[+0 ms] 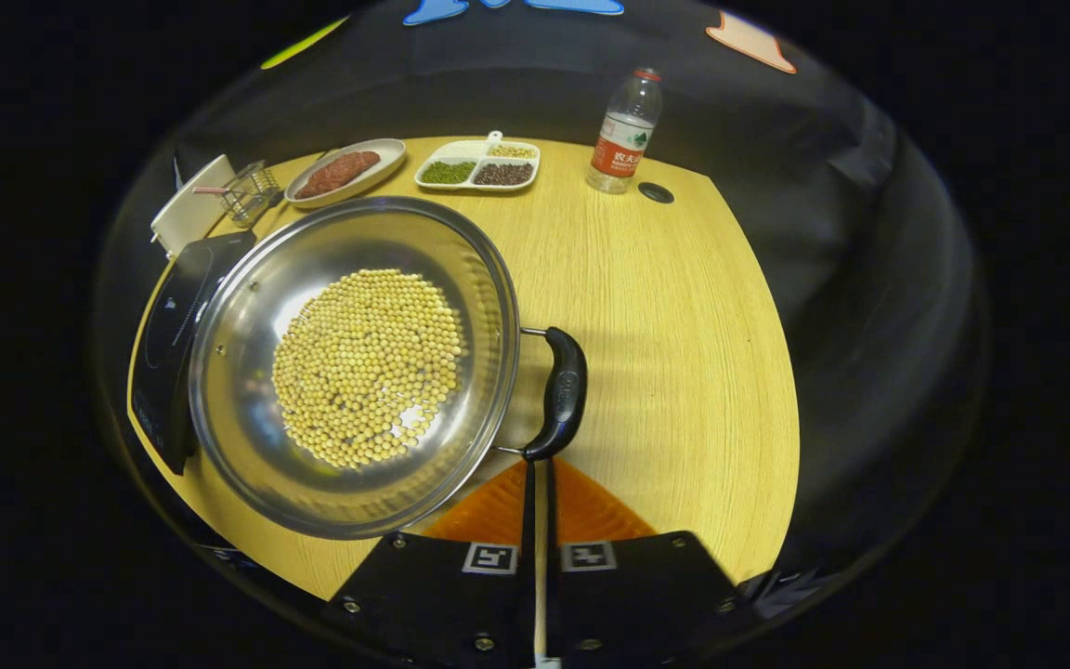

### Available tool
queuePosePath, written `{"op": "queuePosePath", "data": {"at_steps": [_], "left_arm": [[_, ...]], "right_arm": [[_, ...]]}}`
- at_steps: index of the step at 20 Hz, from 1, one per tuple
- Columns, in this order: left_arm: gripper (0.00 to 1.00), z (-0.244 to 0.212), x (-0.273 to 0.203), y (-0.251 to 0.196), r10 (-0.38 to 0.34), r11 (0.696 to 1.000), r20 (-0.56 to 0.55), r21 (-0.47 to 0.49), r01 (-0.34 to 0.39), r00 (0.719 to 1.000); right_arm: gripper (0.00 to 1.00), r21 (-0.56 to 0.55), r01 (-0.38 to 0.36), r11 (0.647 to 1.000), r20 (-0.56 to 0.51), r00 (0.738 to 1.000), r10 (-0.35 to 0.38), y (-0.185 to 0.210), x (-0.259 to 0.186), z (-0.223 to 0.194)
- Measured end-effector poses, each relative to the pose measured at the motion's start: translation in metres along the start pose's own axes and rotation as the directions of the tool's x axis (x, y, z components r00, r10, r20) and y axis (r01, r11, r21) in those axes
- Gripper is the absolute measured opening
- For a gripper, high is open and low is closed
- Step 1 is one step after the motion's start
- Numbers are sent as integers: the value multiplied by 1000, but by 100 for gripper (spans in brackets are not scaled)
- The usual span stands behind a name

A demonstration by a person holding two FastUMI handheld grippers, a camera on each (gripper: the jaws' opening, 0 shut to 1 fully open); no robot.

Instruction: First push the handle of the pot to place it horizontally, then grasp the pot with both hands and set it on the induction cooktop.

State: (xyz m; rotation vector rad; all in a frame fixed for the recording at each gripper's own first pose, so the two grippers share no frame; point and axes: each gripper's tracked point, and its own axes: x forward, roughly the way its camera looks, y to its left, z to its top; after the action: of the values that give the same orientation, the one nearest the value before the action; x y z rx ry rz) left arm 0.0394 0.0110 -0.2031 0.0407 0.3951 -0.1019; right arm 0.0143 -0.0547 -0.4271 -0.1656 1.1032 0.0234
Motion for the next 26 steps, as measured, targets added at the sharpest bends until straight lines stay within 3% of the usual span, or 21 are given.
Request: {"op": "queuePosePath", "data": {"at_steps": [3,4,5,6,10,13,16,19,21,26], "left_arm": [[93,-34,14,-8,-32,999,-77,-28,30,997],[96,-45,19,-13,-51,998,-103,-37,47,993],[99,-57,25,-21,-77,996,-132,-54,70,988],[93,-70,31,-28,-103,993,-165,-71,92,981],[96,-108,60,-44,-155,985,-252,-110,131,955],[94,-144,86,-48,-157,987,-330,-93,133,931],[99,-175,106,-52,-152,987,-389,-107,119,908],[94,-194,123,-50,-137,990,-429,-73,117,893],[99,-205,132,-54,-142,990,-447,-65,126,883],[97,-226,146,-58,-141,990,-486,-63,127,863]], "right_arm": [[71,30,11,999,51,999,-12,-11,-16,1],[88,47,8,999,66,998,-11,-15,-20,1],[100,73,0,997,82,997,-6,-16,-28,3],[100,101,-8,995,102,995,-2,-17,-30,2],[99,197,-65,978,204,979,24,-20,-48,17],[99,204,-87,975,276,961,28,-23,-60,29],[100,190,-86,978,326,945,20,-23,-57,42],[100,186,-87,979,327,945,22,-20,-45,48],[100,192,-85,978,309,951,22,-21,-32,47],[100,246,-98,964,277,961,27,-19,3,52]]}}
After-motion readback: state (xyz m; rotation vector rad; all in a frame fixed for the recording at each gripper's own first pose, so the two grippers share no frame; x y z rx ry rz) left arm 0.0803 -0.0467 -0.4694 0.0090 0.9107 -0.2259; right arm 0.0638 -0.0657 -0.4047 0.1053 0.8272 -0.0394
